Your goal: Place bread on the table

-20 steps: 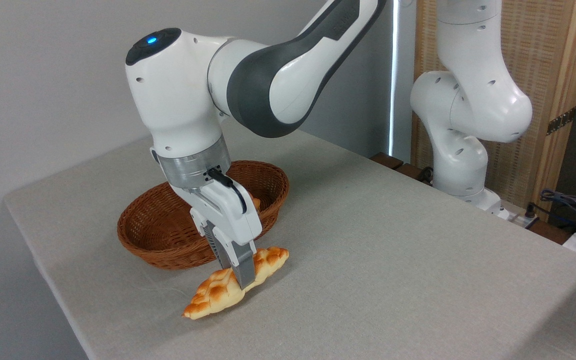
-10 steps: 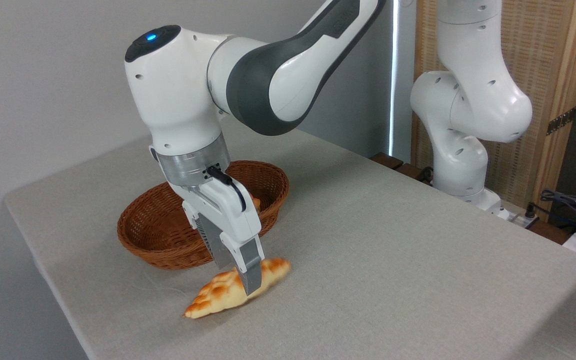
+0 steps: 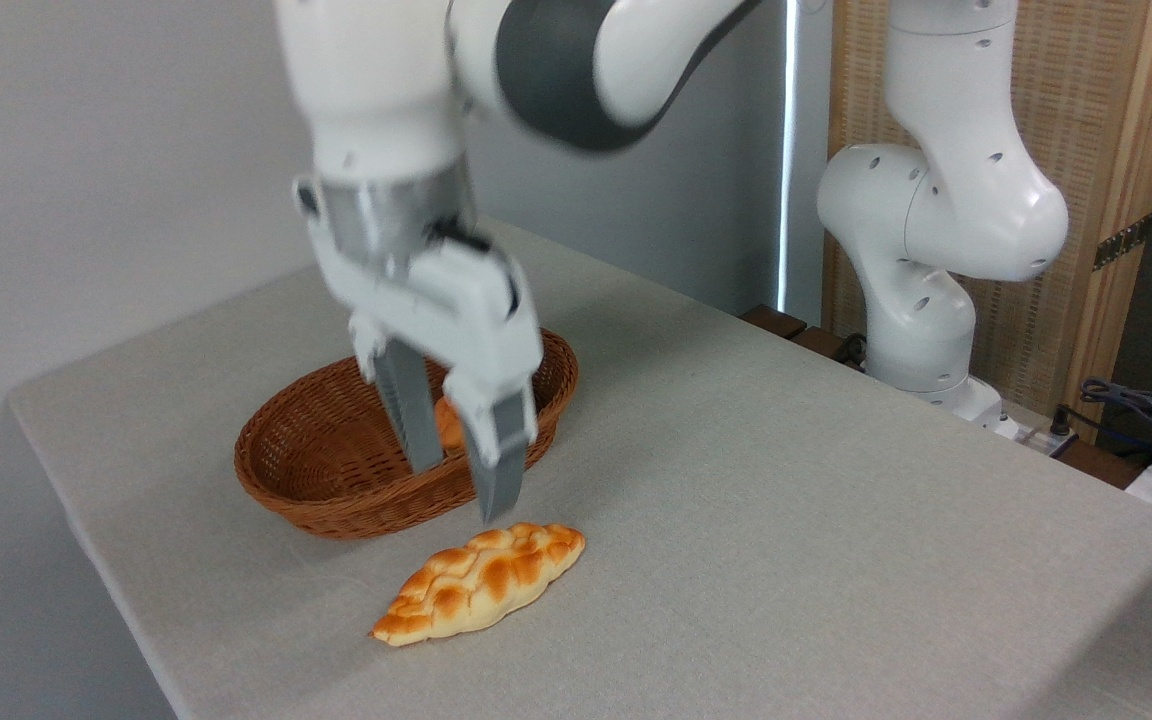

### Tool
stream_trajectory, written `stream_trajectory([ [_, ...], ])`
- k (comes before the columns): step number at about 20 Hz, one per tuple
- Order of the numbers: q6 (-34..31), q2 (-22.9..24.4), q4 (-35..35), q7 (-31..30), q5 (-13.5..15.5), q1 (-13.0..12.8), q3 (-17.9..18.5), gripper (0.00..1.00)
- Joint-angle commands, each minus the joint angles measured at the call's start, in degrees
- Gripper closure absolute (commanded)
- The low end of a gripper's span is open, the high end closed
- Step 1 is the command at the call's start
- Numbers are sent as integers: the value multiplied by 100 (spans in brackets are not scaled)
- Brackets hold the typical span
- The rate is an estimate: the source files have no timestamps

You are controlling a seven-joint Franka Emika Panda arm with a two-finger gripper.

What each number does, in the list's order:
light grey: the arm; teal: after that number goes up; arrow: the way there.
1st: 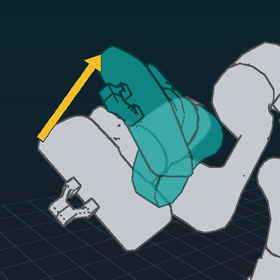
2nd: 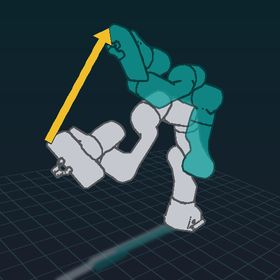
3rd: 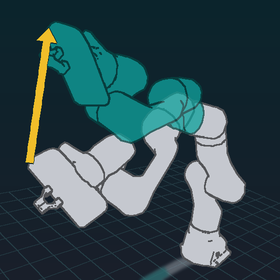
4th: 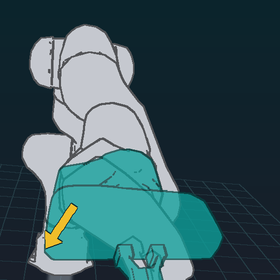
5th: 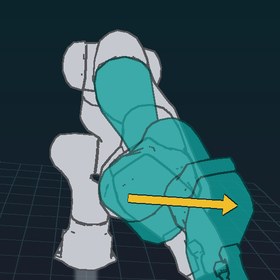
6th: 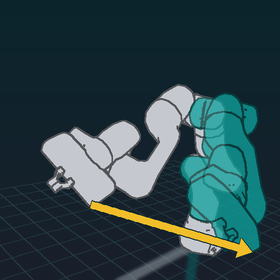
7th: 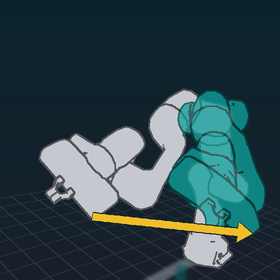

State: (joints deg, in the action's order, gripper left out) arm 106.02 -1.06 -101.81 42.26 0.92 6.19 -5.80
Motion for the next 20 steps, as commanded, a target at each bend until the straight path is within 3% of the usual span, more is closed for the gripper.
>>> stream_trajectory([
  [1, -930, 255, 528, -165, 311, 268, -246, 0],
  [4, -1522, 211, 1049, -315, 356, 207, -299, 0],
  [6, -1655, 194, 1111, -315, 347, 23, -299, 0],
  [9, -1629, 36, 1111, -507, 259, -486, -202, 0],
  [14, -1444, -9, 1085, -464, 92, -549, -79, 0],
  [15, -1427, -9, 1076, -464, 92, -558, -27, 0],
  [18, -1365, 9, 1067, -421, 110, -944, 508, 0],
  [20, -1313, 26, 1067, -341, 136, -945, 545, 0],
])
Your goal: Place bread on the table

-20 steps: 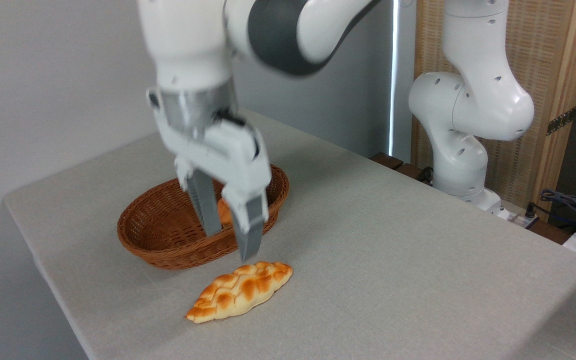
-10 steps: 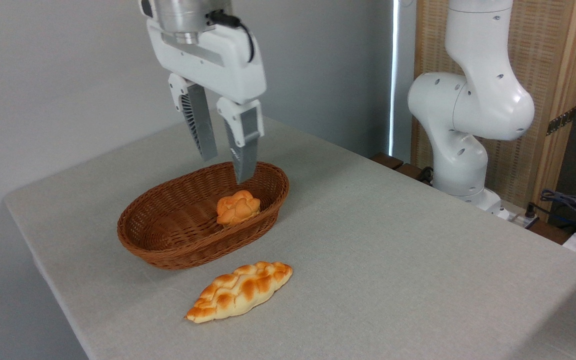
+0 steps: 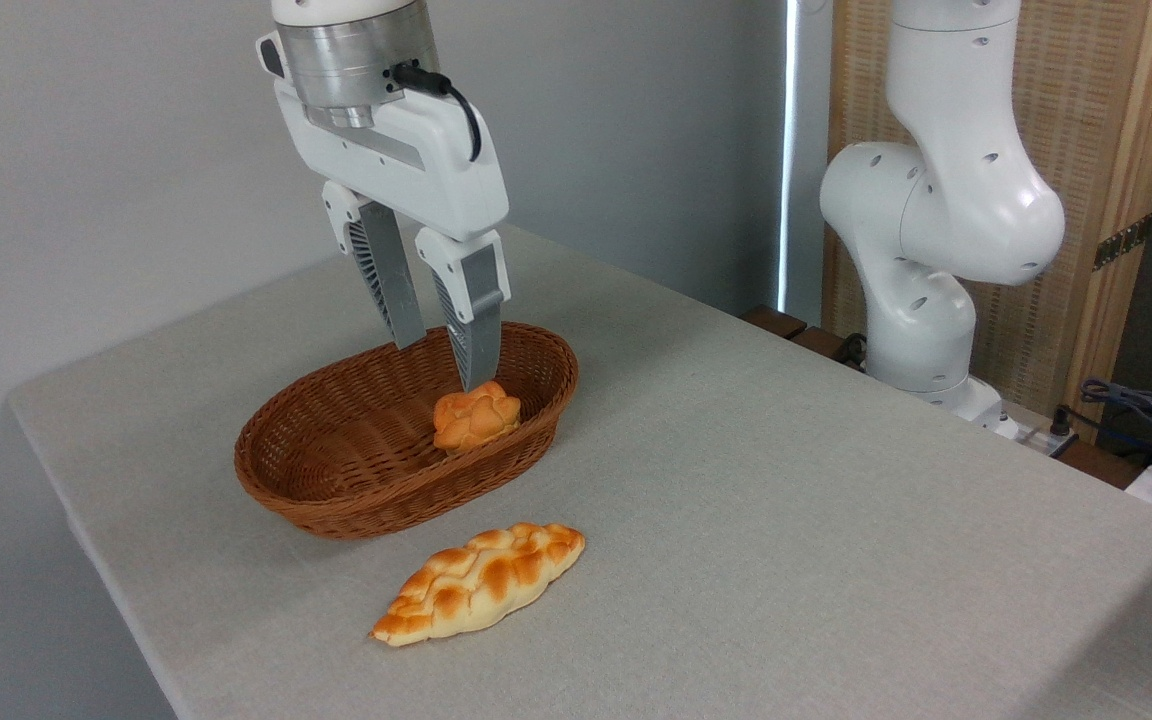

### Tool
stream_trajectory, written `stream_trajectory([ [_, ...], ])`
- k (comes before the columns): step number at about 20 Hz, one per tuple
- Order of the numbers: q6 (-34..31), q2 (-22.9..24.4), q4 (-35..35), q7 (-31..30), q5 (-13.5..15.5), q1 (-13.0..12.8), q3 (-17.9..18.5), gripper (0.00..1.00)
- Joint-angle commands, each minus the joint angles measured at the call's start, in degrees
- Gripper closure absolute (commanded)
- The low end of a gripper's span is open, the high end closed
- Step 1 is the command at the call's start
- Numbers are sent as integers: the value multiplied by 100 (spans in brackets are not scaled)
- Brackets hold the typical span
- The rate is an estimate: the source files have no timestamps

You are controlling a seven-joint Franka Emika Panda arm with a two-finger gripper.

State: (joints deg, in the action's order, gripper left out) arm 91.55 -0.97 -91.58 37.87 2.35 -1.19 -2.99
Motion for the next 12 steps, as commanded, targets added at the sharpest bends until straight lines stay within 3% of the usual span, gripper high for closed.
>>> stream_trajectory([
  [1, 196, 17, 44, 90, -6, -206, 272, 0],
  [12, 355, 35, 35, 98, -33, -162, 317, 0],
])
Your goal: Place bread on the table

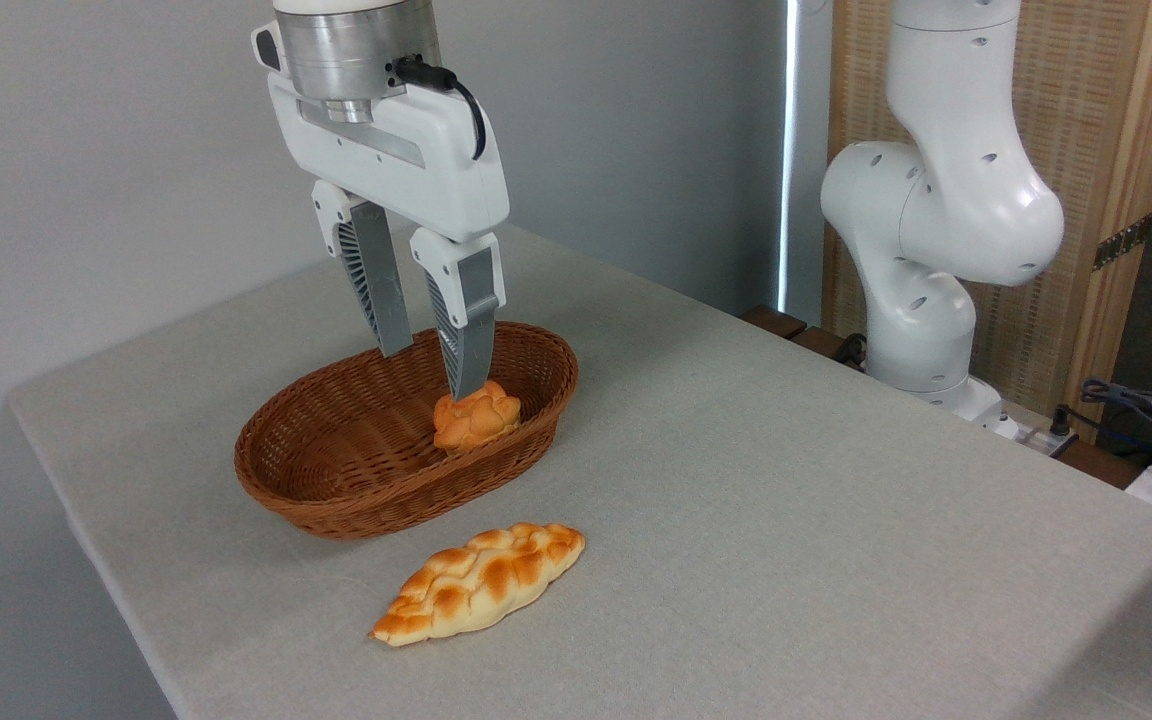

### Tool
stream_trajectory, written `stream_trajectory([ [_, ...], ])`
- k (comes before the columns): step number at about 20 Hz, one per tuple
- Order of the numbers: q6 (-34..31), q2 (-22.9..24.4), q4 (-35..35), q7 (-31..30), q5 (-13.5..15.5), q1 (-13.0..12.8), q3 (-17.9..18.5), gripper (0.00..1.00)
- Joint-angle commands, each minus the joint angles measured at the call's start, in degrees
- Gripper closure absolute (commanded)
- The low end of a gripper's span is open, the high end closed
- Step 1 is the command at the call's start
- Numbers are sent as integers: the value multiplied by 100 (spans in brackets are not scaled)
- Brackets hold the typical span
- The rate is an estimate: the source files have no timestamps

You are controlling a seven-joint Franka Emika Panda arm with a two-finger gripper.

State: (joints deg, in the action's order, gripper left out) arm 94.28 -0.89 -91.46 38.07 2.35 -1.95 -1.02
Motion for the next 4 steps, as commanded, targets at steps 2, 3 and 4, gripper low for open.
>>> stream_trajectory([
  [2, 82, 28, 40, 78, -32, -60, 120, 0],
  [3, 82, 28, 40, 78, -24, -51, 129, 0],
  [4, 73, 36, 40, 78, -24, -42, 120, 0],
])
